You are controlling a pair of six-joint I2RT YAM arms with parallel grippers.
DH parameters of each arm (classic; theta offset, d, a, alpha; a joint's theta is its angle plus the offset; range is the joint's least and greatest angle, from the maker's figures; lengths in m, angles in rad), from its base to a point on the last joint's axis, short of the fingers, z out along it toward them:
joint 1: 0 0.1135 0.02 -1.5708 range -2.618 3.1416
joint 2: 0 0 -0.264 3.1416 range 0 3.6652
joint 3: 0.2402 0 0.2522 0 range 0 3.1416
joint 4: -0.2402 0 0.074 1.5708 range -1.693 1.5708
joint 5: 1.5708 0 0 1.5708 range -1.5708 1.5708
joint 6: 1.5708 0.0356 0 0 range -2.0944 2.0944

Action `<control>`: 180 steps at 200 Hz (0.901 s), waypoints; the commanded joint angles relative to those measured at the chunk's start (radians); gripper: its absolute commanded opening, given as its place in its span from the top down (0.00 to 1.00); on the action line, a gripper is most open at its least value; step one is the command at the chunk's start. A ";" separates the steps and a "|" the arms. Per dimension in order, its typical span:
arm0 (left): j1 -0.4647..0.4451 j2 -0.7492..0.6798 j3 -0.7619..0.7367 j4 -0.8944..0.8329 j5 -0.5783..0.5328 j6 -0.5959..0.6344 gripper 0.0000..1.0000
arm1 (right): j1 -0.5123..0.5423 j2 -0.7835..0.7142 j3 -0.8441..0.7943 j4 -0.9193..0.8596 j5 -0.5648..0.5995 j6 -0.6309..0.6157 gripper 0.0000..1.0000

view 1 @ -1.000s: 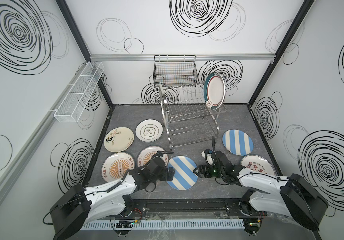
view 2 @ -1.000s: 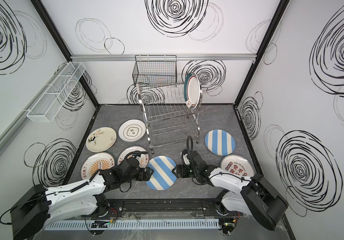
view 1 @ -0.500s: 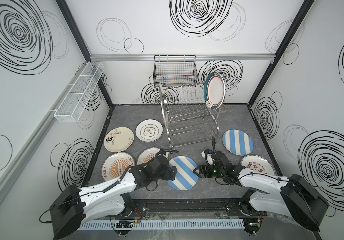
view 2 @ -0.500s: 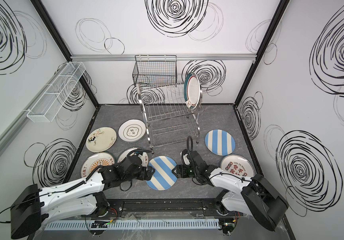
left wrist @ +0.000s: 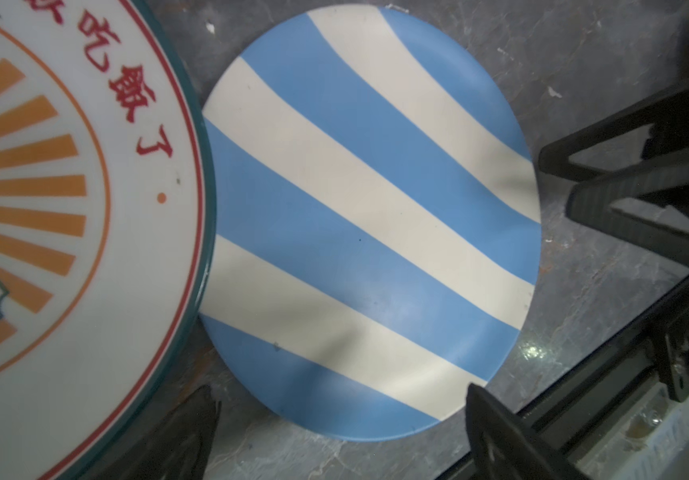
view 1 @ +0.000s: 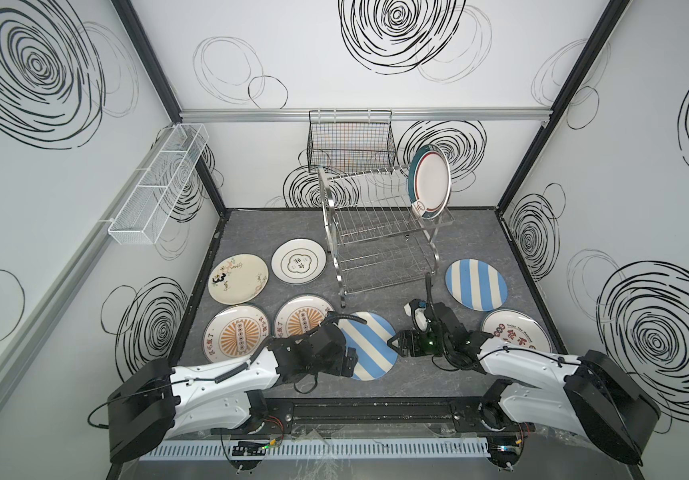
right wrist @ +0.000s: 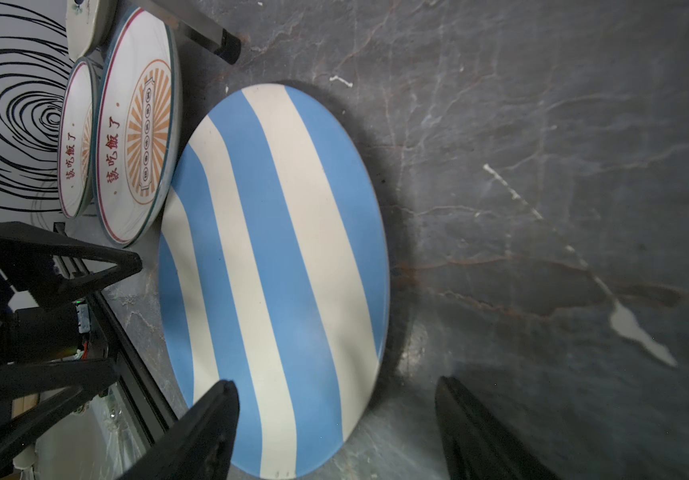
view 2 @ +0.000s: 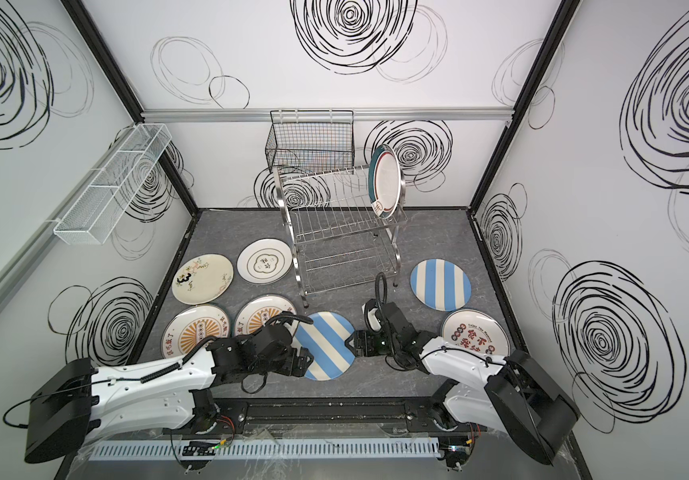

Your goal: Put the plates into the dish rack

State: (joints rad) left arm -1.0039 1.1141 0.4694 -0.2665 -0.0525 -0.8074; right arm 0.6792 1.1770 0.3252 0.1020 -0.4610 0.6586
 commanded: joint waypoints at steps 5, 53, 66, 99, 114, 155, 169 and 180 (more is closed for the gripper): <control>0.023 0.055 0.006 0.063 -0.004 0.032 0.04 | -0.006 -0.004 -0.008 0.008 0.003 0.004 0.22; 0.061 0.129 0.011 0.134 0.027 0.091 0.04 | -0.012 0.003 -0.019 0.017 0.010 0.001 0.26; 0.069 0.146 0.018 0.141 0.035 0.113 0.04 | -0.028 0.004 -0.029 0.028 0.005 -0.006 0.29; 0.075 0.165 0.021 0.187 0.050 0.141 0.04 | -0.076 0.010 -0.057 0.053 -0.042 -0.016 0.31; 0.074 0.171 0.025 0.206 0.053 0.154 0.04 | -0.077 0.015 -0.068 0.075 -0.058 -0.017 0.31; 0.068 0.175 0.031 0.232 0.066 0.178 0.04 | -0.080 0.059 -0.083 0.116 -0.105 -0.022 0.31; 0.066 0.177 0.028 0.237 0.074 0.178 0.04 | -0.084 0.064 -0.098 0.143 -0.115 -0.016 0.31; 0.067 0.180 0.022 0.248 0.080 0.175 0.04 | -0.092 0.067 -0.111 0.167 -0.132 -0.011 0.31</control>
State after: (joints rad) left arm -0.9352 1.2835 0.4797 -0.0727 0.0063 -0.6476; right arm 0.5995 1.2194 0.2634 0.2565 -0.5610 0.6437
